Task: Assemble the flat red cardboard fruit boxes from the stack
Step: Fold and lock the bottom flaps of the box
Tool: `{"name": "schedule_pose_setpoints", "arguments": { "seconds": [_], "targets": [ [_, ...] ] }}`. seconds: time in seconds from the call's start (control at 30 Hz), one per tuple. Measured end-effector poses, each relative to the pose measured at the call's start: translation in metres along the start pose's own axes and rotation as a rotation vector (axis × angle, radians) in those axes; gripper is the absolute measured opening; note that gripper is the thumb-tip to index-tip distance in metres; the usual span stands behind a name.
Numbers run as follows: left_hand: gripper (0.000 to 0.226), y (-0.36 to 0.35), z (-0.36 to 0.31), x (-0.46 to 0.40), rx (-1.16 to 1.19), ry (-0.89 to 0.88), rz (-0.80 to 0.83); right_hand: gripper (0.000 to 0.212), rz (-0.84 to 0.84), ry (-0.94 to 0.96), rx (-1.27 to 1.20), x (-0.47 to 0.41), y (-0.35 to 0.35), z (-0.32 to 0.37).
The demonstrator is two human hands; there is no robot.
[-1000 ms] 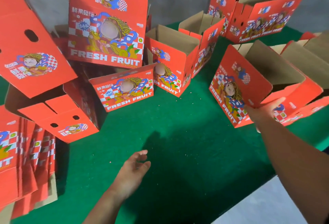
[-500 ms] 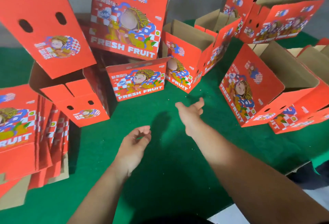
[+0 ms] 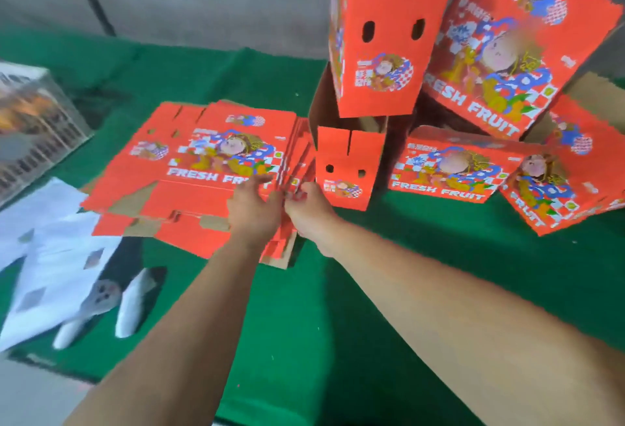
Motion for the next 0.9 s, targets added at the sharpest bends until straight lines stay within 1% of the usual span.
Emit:
{"name": "schedule_pose_setpoints", "arguments": {
  "seconds": [0.03,0.07,0.1,0.13,0.2,0.27,0.37,0.43,0.5,0.57,0.6,0.63,0.7,0.77,0.83,0.9],
  "targets": [
    [0.051,0.008,0.018,-0.008,-0.144,0.050,0.019,0.026,0.044,-0.035,0.013,-0.003,-0.013,0.005],
    [0.059,0.015,0.035,-0.013,-0.274,0.104,0.085,0.031,0.071,-0.074,0.032,-0.006,-0.025,0.008],
    [0.064,0.020,0.050,-0.017,-0.375,0.145,0.182,0.033,0.082,-0.111,0.040,-0.010,-0.036,0.009],
    [0.065,0.024,0.064,-0.017,-0.451,0.148,0.277,0.034,0.091,-0.148,0.027,-0.013,-0.046,0.008],
    [0.064,0.025,0.085,-0.010,-0.550,0.057,0.394,0.036,0.102,-0.207,-0.030,-0.020,-0.064,0.007],
    [0.071,0.023,0.095,-0.001,-0.580,-0.010,0.433,0.037,0.080,-0.244,-0.064,-0.027,-0.077,0.006],
    [0.074,0.017,0.103,0.008,-0.601,-0.065,0.397,0.042,-0.003,-0.267,-0.069,-0.039,-0.087,0.007],
    [0.075,0.013,0.103,0.014,-0.614,-0.100,0.359,0.037,-0.033,-0.311,-0.059,-0.043,-0.088,0.006],
    [0.071,0.010,0.104,0.022,-0.543,-0.088,0.291,0.027,-0.046,-0.381,-0.139,-0.048,-0.084,0.003],
    [0.066,0.009,0.106,0.030,-0.451,-0.096,0.196,0.030,-0.049,-0.441,-0.232,-0.052,-0.078,0.002],
    [0.065,0.010,0.107,0.035,-0.421,-0.123,0.153,0.030,-0.044,-0.436,-0.245,-0.055,-0.075,0.001],
    [0.065,0.010,0.109,0.039,-0.395,-0.156,0.121,0.028,-0.043,-0.400,-0.239,-0.058,-0.072,0.000],
    [0.065,0.010,0.113,0.044,-0.317,-0.203,0.080,0.022,-0.049,-0.267,-0.193,-0.062,-0.066,-0.001],
    [0.056,0.014,0.112,0.045,-0.227,-0.214,0.016,0.023,-0.019,-0.165,-0.154,-0.061,-0.055,-0.001],
    [0.044,0.021,0.110,0.044,-0.140,-0.184,-0.073,0.024,0.043,-0.114,-0.169,-0.055,-0.040,0.000],
    [0.040,0.034,0.112,0.039,-0.096,-0.120,-0.208,0.025,0.113,-0.026,-0.165,-0.046,-0.020,0.001]
  ]
}}
Point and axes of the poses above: each hand's wrist, its own x-axis away from the middle knuckle, its own y-axis out of the back of the hand, z = x × y, the point moved 1 cm from there along -x, towards the middle knuckle, and after that the axes turned 6 degrees about -y, right-handed, at the moved point
